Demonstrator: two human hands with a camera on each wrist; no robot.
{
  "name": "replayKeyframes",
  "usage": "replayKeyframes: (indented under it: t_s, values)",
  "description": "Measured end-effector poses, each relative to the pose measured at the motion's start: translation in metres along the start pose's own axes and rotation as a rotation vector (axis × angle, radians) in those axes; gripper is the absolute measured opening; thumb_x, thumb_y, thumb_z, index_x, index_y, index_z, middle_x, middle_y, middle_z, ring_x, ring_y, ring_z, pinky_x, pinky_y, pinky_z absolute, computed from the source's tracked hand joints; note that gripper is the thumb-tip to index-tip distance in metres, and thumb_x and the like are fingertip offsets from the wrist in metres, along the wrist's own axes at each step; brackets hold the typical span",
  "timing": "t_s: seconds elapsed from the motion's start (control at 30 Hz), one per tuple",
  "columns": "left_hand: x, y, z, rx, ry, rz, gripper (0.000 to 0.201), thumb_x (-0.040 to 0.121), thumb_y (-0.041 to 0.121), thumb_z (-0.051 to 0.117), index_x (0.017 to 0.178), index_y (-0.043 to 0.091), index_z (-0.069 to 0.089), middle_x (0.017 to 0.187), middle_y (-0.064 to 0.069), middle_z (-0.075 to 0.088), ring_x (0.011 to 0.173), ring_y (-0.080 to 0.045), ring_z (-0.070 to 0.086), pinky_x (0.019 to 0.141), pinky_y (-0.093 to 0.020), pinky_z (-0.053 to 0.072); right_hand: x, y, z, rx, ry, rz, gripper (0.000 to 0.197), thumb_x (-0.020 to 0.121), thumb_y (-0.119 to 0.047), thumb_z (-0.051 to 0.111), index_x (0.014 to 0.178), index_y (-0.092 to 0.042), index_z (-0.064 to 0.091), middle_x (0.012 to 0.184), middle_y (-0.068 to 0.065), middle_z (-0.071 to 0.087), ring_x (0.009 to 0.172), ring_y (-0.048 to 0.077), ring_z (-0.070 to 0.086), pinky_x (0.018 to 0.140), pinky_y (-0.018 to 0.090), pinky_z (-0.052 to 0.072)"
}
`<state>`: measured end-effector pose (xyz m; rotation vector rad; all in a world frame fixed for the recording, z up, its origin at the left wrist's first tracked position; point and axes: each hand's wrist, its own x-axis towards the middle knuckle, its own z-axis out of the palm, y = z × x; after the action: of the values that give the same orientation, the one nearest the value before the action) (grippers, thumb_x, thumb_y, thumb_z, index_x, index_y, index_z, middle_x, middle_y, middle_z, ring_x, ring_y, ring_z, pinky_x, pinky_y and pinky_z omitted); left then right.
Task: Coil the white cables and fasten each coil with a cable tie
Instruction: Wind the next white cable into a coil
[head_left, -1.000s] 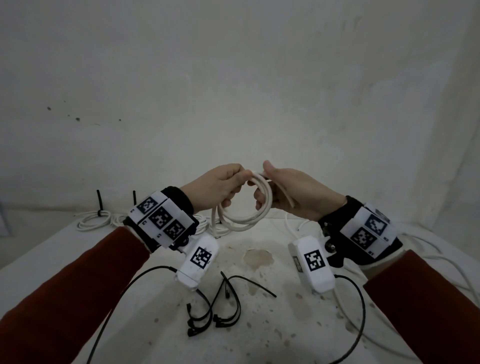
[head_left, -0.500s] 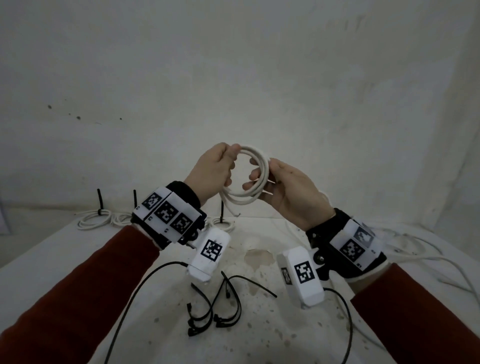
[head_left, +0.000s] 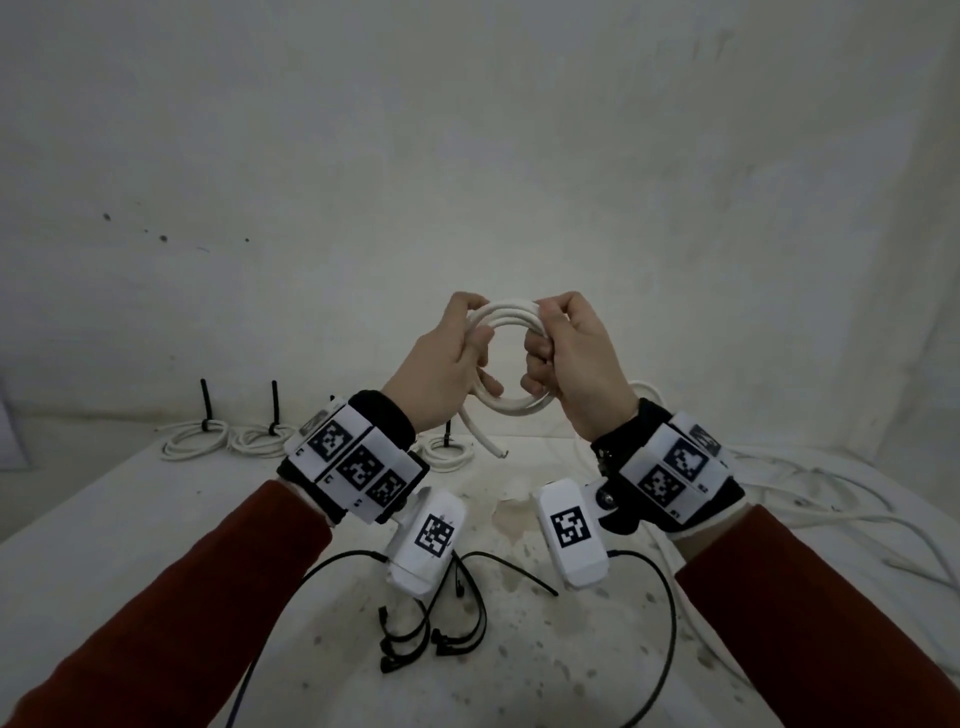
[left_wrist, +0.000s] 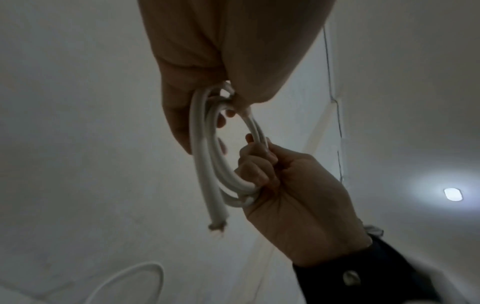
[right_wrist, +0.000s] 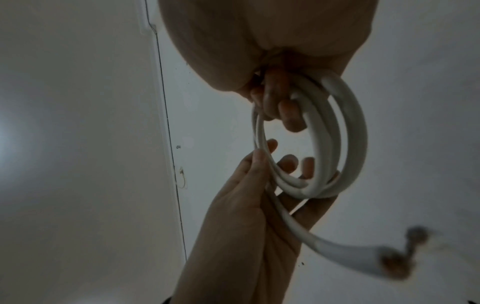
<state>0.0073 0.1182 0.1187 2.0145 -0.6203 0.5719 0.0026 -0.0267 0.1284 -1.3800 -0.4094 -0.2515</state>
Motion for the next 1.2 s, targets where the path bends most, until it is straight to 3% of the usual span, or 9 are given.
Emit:
replayKeyframes:
  t_s: [0.13, 0.2, 0.3, 0.4, 0.6, 0.7, 0.83, 1.0, 1.2]
  values:
    - [0.001, 0.006, 0.005, 0.792, 0.038, 0.044, 0.031, 0.099, 0.016, 0.039, 0.126, 0.004, 0.043, 0.12, -0.014, 0.047, 0.109, -0.03, 0.047, 0.088, -0.039, 0.04, 0.001, 0.003, 0.001, -0.093, -0.024, -0.008, 0.022, 0.104, -0.019, 0.036, 0.082, -0.015, 0.038, 0.049, -0.007, 0.037, 0.04, 0.01, 0.024, 0.039, 0.021, 0.026]
    - [0.0, 0.009, 0.01, 0.921, 0.026, 0.065, 0.039, 0.093, 0.012, 0.043, 0.132, 0.005, 0.039, 0.126, -0.012, 0.044, 0.114, -0.03, 0.042, 0.087, -0.037, 0.036, 0.001, 0.004, 0.003, -0.142, -0.045, -0.01, 0.024, 0.103, -0.018, 0.038, 0.079, -0.016, 0.038, 0.048, -0.008, 0.037, 0.041, 0.01, 0.024, 0.04, 0.022, 0.025]
    - [0.003, 0.01, 0.009, 0.629, -0.021, 0.133, 0.026, 0.092, 0.002, 0.044, 0.117, -0.002, 0.045, 0.108, -0.018, 0.055, 0.093, -0.032, 0.052, 0.071, -0.03, 0.033, 0.0, 0.003, 0.006, -0.211, -0.039, -0.035, 0.023, 0.101, -0.018, 0.042, 0.078, -0.015, 0.04, 0.046, -0.01, 0.04, 0.039, 0.007, 0.029, 0.04, 0.021, 0.027]
    - [0.004, 0.01, 0.001, 0.371, -0.114, 0.026, 0.013, 0.099, 0.014, 0.042, 0.096, 0.003, 0.048, 0.082, -0.011, 0.062, 0.076, -0.026, 0.061, 0.065, -0.031, 0.044, 0.001, 0.003, 0.003, -0.271, 0.011, -0.099, 0.02, 0.099, -0.017, 0.044, 0.079, -0.015, 0.04, 0.056, -0.005, 0.046, 0.038, 0.001, 0.035, 0.04, 0.021, 0.029]
    - [-0.002, 0.005, -0.007, -0.283, -0.288, -0.226, 0.029, 0.101, 0.024, 0.037, 0.075, 0.013, 0.044, 0.063, 0.0, 0.041, 0.058, -0.014, 0.044, 0.068, -0.03, 0.045, 0.002, 0.002, -0.009, -0.282, -0.172, -0.039, 0.018, 0.102, -0.017, 0.042, 0.084, -0.015, 0.039, 0.058, 0.0, 0.049, 0.039, 0.009, 0.036, 0.04, 0.022, 0.031]
    - [-0.001, -0.004, -0.003, -0.165, -0.119, -0.199, 0.032, 0.101, 0.028, 0.037, 0.073, 0.014, 0.042, 0.063, 0.0, 0.042, 0.054, -0.011, 0.045, 0.072, -0.036, 0.045, 0.006, 0.002, -0.021, -0.223, -0.252, -0.037, 0.019, 0.104, -0.021, 0.038, 0.099, -0.012, 0.053, 0.078, 0.007, 0.064, 0.058, 0.02, 0.057, 0.057, 0.027, 0.05]
    - [0.01, -0.015, -0.008, -0.391, 0.161, -0.251, 0.031, 0.102, 0.024, 0.035, 0.075, 0.013, 0.044, 0.058, 0.001, 0.041, 0.042, -0.003, 0.043, 0.067, -0.035, 0.042, 0.007, 0.018, -0.049, 0.117, -0.144, 0.078, 0.026, 0.1, -0.019, 0.039, 0.111, -0.007, 0.058, 0.102, 0.011, 0.068, 0.088, 0.026, 0.065, 0.08, 0.039, 0.051]
    - [0.018, -0.016, -0.01, -0.705, 0.344, -0.262, 0.026, 0.103, 0.019, 0.032, 0.084, 0.012, 0.047, 0.042, 0.011, 0.038, 0.039, -0.004, 0.039, 0.058, -0.026, 0.04, -0.018, 0.045, -0.044, 0.281, -0.294, 0.105, 0.071, 0.053, -0.023, 0.087, 0.115, -0.004, 0.058, 0.114, 0.016, 0.064, 0.095, 0.03, 0.067, 0.08, 0.037, 0.056]
    - [0.015, -0.011, -0.002, -0.762, 0.441, -0.197, 0.019, 0.103, 0.016, 0.032, 0.111, 0.028, 0.044, 0.055, 0.003, 0.035, 0.044, -0.006, 0.038, 0.058, -0.025, 0.043, -0.03, 0.055, -0.009, 0.246, -0.082, -0.105, 0.043, 0.07, -0.035, 0.078, 0.094, -0.001, 0.069, 0.103, 0.013, 0.072, 0.098, 0.03, 0.068, 0.088, 0.034, 0.054]
